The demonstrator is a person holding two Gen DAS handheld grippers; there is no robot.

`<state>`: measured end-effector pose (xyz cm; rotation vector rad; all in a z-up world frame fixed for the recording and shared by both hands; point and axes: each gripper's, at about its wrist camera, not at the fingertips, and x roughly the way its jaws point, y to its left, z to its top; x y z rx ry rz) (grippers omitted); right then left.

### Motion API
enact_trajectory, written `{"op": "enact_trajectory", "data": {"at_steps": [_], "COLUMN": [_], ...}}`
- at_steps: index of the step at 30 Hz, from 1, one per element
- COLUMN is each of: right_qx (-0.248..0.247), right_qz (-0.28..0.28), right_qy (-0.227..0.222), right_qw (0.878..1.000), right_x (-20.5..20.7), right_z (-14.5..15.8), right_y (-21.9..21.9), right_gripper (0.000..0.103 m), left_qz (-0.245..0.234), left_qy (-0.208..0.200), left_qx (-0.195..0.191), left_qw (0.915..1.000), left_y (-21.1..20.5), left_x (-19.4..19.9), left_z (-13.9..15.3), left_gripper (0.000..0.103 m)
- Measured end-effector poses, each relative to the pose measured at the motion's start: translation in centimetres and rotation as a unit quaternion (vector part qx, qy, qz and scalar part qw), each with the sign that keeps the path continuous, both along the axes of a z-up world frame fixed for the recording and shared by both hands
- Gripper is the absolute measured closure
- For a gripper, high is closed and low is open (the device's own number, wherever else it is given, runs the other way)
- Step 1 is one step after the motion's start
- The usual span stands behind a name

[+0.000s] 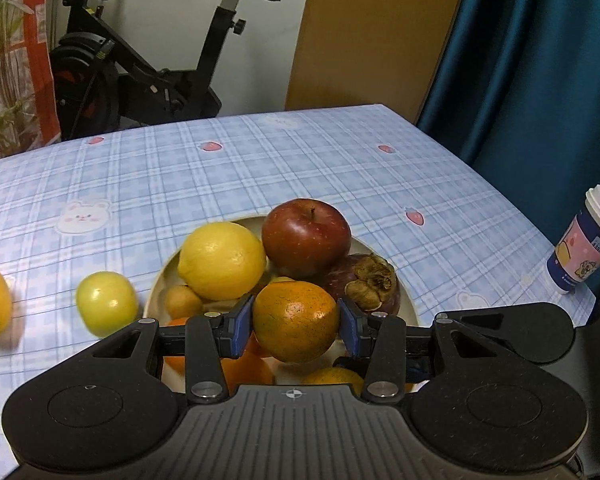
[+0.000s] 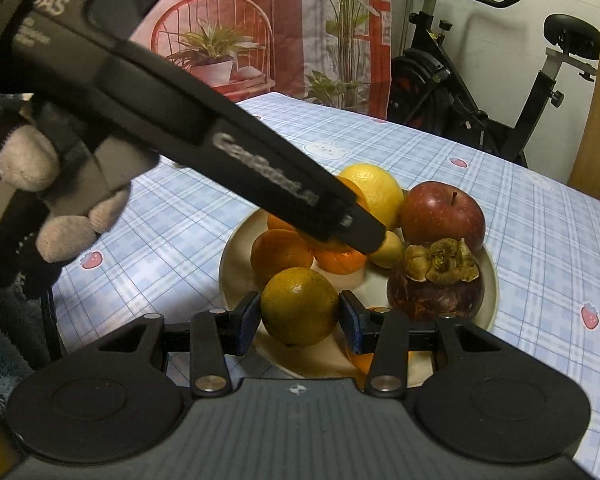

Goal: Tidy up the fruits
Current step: 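Lower the oranges onto the plate and open both grippers, then close the left gripper on a green apple while the right gripper closes on a lime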

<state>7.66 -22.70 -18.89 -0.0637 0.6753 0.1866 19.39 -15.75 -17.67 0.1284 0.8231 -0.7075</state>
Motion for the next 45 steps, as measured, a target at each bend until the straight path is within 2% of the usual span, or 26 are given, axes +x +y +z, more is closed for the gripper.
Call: {"op": "enact_trajectory", "data": {"at_steps": [12, 18, 20, 23, 27, 32, 37, 39, 41, 45], "right_qx": [0.007, -0.001, -0.006, -0.012, -0.018, 0.010, 0.032, 0.040, 0.046, 0.046], "right_qz": [-0.004, -0.013, -0.017, -0.021, -0.033, -0.046, -0.058, -0.059, -0.058, -0.057], "right_qy": [0.002, -0.008, -0.015, -0.031, -0.060, -0.087, -0.086, -0.084, -0.081, -0.075], "right_qw": [1.000, 1.000, 1.000, 0.999, 0.998, 0.995, 0.994, 0.994, 0.994, 0.994], "right_x": [0.2, -0.1, -0.4, -0.9, -1.5, -2.2, -2.5, -2.5, -2.7, -2.5], "right_z": [-0.3, -0.3, -0.1, -0.1, 0.2, 0.8, 1.0, 1.2, 1.2, 1.5], "right_y": [-0.2, -0.1, -0.1, 0.0, 0.0, -0.5, -1.2, -1.3, -1.3, -1.0], "right_gripper": [0.058, 0.058, 0.058, 0.055, 0.044, 0.044, 0.044, 0.044, 0.044, 0.044], "left_qz": [-0.012, 0.005, 0.019, 0.050, 0.095, 0.148, 0.193, 0.205, 0.217, 0.238], "left_qy": [0.003, 0.003, -0.009, -0.027, -0.040, -0.043, -0.061, -0.074, -0.082, -0.092], "left_qx": [0.000, -0.004, 0.002, -0.010, -0.009, -0.009, -0.001, 0.005, 0.003, 0.002], "left_qw": [0.9999, 1.0000, 0.9998, 0.9984, 0.9947, 0.9880, 0.9793, 0.9760, 0.9727, 0.9670], "left_y": [-1.1, -0.4, 0.0, 1.5, 4.1, 7.9, 11.5, 12.8, 14.3, 17.3], "left_x": [0.3, 0.2, -0.2, -0.8, -1.1, -1.1, -0.9, -0.7, -0.5, 0.5], "left_z": [-0.2, 0.3, 1.0, 2.2, 2.9, 3.3, 4.3, 5.1, 6.0, 7.5], "left_gripper": [0.056, 0.056, 0.055, 0.054, 0.054, 0.054, 0.054, 0.051, 0.044, 0.044]}}
